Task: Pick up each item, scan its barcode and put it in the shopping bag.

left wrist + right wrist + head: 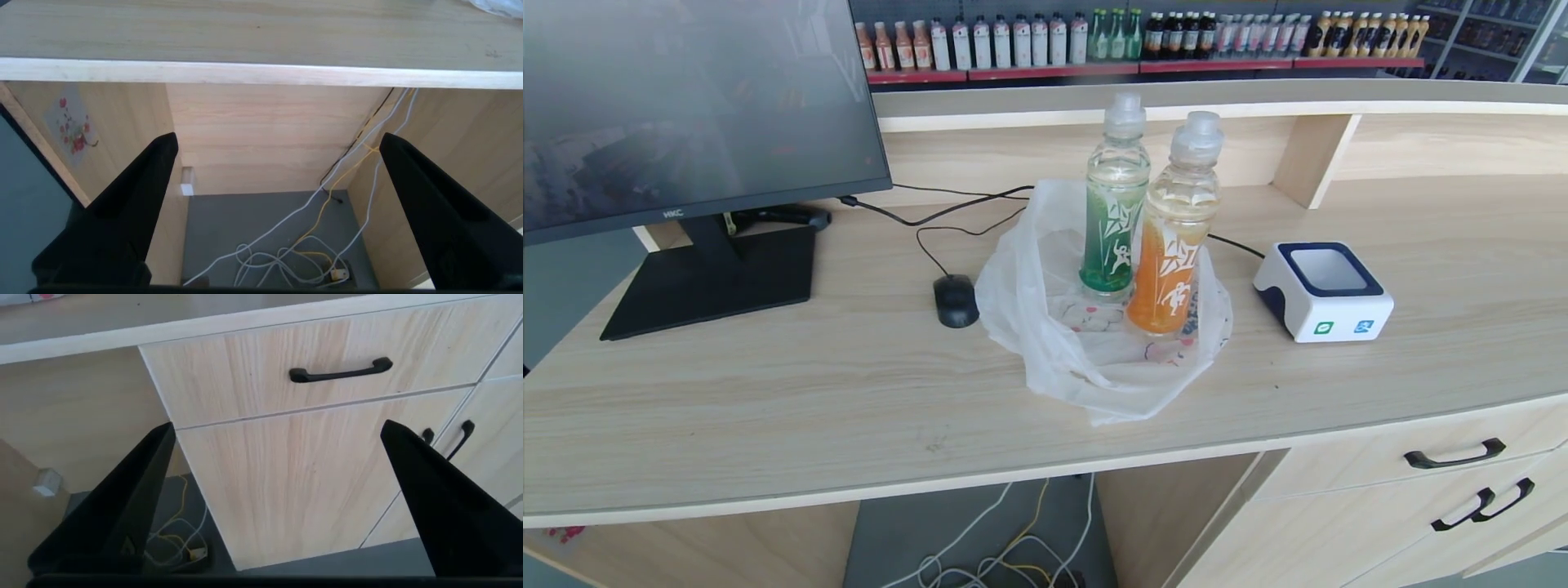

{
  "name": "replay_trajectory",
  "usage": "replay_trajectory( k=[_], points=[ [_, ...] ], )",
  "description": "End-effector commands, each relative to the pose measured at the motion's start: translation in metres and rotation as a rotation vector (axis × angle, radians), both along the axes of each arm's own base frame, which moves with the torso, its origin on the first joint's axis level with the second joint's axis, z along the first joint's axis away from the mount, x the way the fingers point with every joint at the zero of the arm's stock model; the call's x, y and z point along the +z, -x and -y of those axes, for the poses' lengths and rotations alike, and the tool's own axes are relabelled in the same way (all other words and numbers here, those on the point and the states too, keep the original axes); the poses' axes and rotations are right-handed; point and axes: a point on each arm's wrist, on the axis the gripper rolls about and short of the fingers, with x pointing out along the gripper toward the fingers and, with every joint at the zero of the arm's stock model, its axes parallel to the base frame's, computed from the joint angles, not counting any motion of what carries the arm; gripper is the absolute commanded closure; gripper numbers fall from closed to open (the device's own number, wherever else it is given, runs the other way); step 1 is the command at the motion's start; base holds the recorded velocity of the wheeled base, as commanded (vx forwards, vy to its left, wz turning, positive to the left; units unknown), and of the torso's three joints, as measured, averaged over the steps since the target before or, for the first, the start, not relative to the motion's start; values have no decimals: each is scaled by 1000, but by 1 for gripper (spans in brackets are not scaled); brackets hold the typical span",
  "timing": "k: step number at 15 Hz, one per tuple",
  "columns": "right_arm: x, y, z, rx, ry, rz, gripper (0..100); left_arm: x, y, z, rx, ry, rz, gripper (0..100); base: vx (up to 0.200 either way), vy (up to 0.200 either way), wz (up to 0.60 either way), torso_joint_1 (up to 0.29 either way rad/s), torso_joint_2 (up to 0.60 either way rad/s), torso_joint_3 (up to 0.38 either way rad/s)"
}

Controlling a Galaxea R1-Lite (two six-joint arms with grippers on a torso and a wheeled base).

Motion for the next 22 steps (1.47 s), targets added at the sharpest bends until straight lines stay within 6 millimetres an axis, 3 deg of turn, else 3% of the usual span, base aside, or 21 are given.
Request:
replay_trajectory(
  k=[1,5,22],
  points=[
    [0,0,0,1,0,-3,0,0,0,0,-1,-3,0,0,0,0,0,0,0,0],
    [0,0,0,0,-1,-3,0,0,0,0,-1,-1,0,0,0,0,0,0,0,0],
    [0,0,0,0,-6,-1,0,0,0,0,-1,5,0,0,0,-200,0,2,4,1]
  ],
)
